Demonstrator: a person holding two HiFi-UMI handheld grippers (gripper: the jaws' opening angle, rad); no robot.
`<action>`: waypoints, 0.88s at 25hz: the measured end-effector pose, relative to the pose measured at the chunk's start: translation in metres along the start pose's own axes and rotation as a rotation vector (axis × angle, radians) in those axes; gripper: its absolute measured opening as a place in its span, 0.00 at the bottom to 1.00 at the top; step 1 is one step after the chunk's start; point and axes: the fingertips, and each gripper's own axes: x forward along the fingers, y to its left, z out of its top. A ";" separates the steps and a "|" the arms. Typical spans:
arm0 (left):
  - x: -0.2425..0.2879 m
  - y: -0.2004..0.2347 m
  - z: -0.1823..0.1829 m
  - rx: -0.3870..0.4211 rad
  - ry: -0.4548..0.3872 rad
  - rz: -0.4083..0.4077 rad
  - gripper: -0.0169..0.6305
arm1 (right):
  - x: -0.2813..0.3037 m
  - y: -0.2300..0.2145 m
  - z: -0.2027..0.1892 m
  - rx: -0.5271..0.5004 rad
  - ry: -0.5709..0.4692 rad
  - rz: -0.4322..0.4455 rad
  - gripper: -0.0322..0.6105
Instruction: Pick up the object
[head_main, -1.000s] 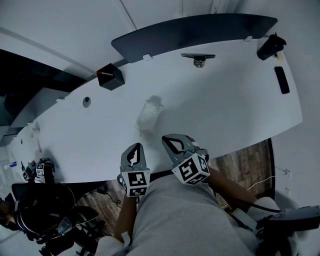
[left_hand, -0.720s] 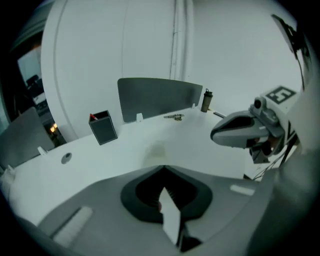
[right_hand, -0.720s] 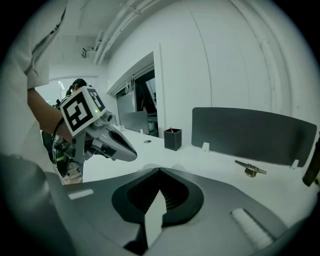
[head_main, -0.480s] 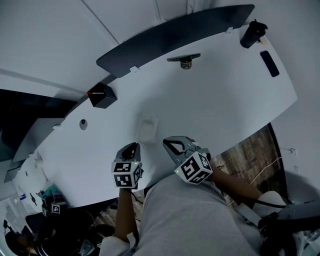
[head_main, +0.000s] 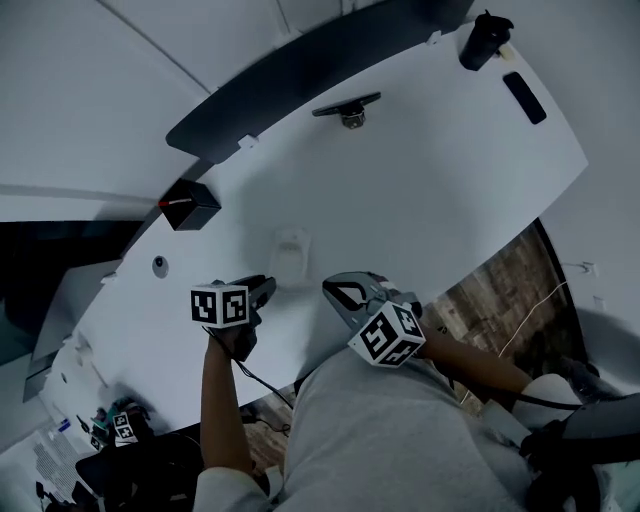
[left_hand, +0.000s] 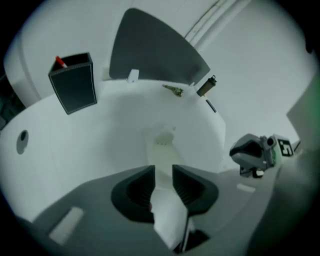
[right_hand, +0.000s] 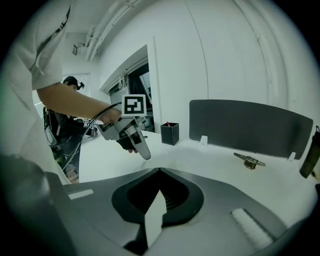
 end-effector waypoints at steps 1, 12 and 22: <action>0.005 0.005 0.001 -0.017 0.052 -0.034 0.19 | 0.000 -0.002 -0.002 0.005 0.004 -0.005 0.05; 0.050 0.006 0.009 -0.070 0.350 -0.248 0.34 | -0.003 -0.023 -0.014 0.071 0.029 -0.068 0.05; 0.064 -0.006 0.013 -0.081 0.304 -0.302 0.34 | 0.004 -0.033 -0.022 0.097 0.056 -0.055 0.05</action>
